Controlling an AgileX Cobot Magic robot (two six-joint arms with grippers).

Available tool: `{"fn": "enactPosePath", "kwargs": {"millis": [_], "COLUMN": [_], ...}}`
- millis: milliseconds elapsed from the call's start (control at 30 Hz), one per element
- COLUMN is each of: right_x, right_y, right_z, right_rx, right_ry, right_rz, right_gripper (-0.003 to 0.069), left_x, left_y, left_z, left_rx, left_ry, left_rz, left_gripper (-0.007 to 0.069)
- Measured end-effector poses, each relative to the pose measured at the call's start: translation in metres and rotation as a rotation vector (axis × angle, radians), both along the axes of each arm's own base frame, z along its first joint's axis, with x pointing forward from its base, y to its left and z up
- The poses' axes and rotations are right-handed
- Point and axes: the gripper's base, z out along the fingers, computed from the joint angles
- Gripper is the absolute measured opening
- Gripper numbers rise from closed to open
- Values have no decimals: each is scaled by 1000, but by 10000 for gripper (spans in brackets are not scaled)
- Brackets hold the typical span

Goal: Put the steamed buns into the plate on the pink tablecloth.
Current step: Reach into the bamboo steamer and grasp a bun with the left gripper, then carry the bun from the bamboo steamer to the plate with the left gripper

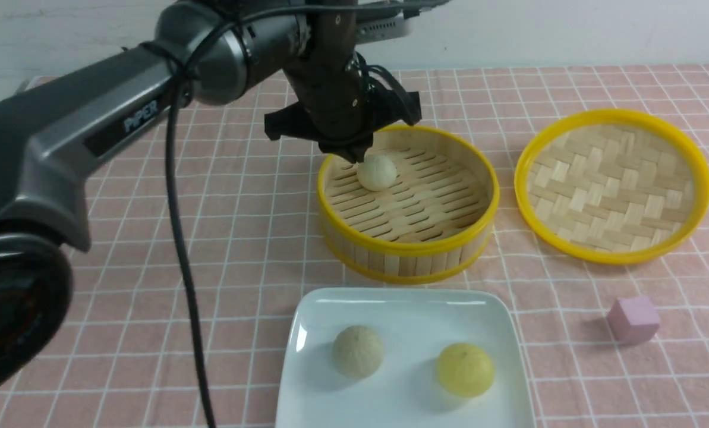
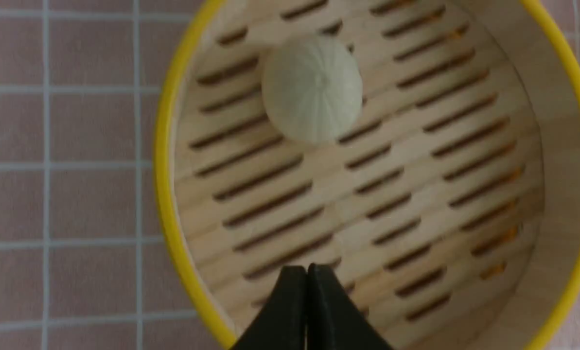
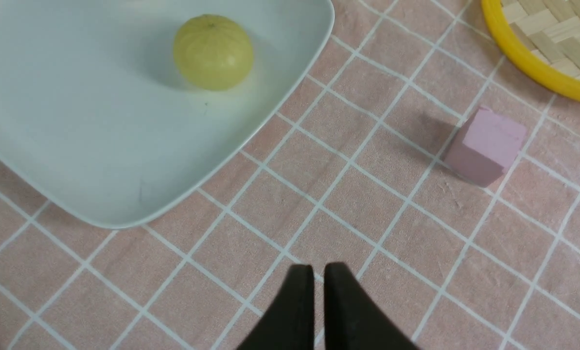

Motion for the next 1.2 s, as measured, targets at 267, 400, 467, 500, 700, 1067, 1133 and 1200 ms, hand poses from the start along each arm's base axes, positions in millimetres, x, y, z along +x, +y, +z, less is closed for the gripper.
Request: {"fn": "enactPosePath", "kwargs": {"millis": [267,400,467,500,700,1067,1133,1200], "right_x": [1,2,2,2,2,1,1,2], "right_y": [1,1,1,1,1,1,1,1], "right_z": [2,2,2,2,2,2,2,2], "right_rx": [13,17,17,17,17,20,20,21], "right_ry": [-19,-26,-26,-26,-26,-24,-24,-25], "right_rz": [0,0,0,0,0,0,0,0], "right_gripper": [70,76,77,78,83,89,90,91], "left_x": [42,55,58,60,59,-11,-37,-51], "left_y": [-21,-24,-26,-27,-29,12,23,28], "left_z": [-33,-63,-78,-84,-87,109,145,157], "left_rx": [35,96,106,106,90,20,-24,-50], "left_ry": [-83,-96,-88,-87,-51,-191,-240,-244], "left_rz": [-31,-40,-44,-47,-41,-88,-137,-173], "left_gripper": [277,395,393,367,76,29,29,29]}}
